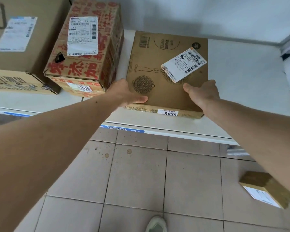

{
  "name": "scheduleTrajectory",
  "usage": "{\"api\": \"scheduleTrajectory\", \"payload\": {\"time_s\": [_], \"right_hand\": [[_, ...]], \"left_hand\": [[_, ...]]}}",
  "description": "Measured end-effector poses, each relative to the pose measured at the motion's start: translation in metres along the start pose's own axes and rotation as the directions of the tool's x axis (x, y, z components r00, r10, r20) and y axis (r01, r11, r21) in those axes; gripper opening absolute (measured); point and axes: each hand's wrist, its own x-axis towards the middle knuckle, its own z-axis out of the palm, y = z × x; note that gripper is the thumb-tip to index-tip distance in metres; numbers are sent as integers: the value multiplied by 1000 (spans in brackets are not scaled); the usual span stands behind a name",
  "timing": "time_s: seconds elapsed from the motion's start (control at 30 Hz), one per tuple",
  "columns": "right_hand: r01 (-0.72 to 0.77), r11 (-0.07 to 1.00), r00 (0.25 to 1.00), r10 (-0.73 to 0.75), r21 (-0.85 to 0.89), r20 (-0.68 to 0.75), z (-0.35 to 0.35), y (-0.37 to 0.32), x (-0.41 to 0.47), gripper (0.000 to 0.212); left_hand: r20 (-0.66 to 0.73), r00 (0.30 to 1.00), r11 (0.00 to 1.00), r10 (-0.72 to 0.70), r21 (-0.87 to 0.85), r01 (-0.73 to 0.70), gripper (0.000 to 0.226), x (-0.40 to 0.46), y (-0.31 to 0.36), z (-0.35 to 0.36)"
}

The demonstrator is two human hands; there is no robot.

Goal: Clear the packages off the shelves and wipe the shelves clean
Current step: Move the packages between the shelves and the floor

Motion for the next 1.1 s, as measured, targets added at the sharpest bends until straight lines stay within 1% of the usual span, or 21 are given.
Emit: {"api": "scheduleTrajectory", "payload": {"time_s": [0.13, 0.2, 0.3, 0.37, 0.43, 0.47, 0.57, 0.63, 0.7, 0.73, 0.83, 0.9, 0.97, 1.1], "right_hand": [[4, 999, 1000, -4, -46, 13, 5, 2, 6, 86], [10, 998, 1000, -9, -67, 12, 6, 2, 6, 84], [22, 996, 999, -20, -92, 28, 6, 3, 6, 81], [28, 994, 998, -22, -105, 55, 2, 4, 5, 83], [34, 993, 996, -25, -111, 81, -2, 5, 3, 83], [38, 993, 995, -28, -109, 93, -4, 7, 1, 82], [64, 992, 992, -51, -113, 116, -11, 14, -7, 76], [86, 986, 990, -68, -146, 122, -18, 23, -16, 74], [111, 979, 988, -90, -172, 126, -27, 34, -26, 71], [123, 975, 987, -101, -184, 125, -31, 40, -31, 71], [128, 961, 991, -113, -244, 75, -51, 66, -48, 67], [135, 948, 991, -122, -289, 63, -57, 80, -56, 63], [121, 941, 993, -115, -315, 36, -70, 102, -68, 59], [60, 941, 997, -75, -334, -33, -95, 154, -99, 54]], "left_hand": [[-9, 1000, 1000, -14, -9, 14, 89, -2, 3, -1], [-8, 1000, 1000, -18, 19, 18, 86, -5, 6, -2], [-31, 999, 994, -31, 104, 34, 85, -13, 16, -3], [-77, 997, 979, -15, 201, 30, 95, -20, 24, -3], [-134, 991, 957, 32, 289, 8, 102, -24, 29, -1], [-152, 987, 944, 61, 331, -7, 101, -26, 31, 1], [-167, 970, 878, 178, 473, -79, 85, -33, 37, 5], [-156, 942, 789, 297, 595, -150, 68, -38, 41, 7], [-135, 892, 684, 431, 693, -226, 51, -42, 46, 9], [-114, 873, 650, 474, 715, -259, 46, -44, 49, 11], [-23, 854, 608, 519, 713, -350, 39, -56, 63, 27], [0, 842, 594, 540, 709, -381, 33, -63, 69, 35], [51, 811, 542, 582, 719, -435, 28, -75, 77, 50], [194, 741, 418, 642, 722, -551, 26, -109, 91, 87]]}}
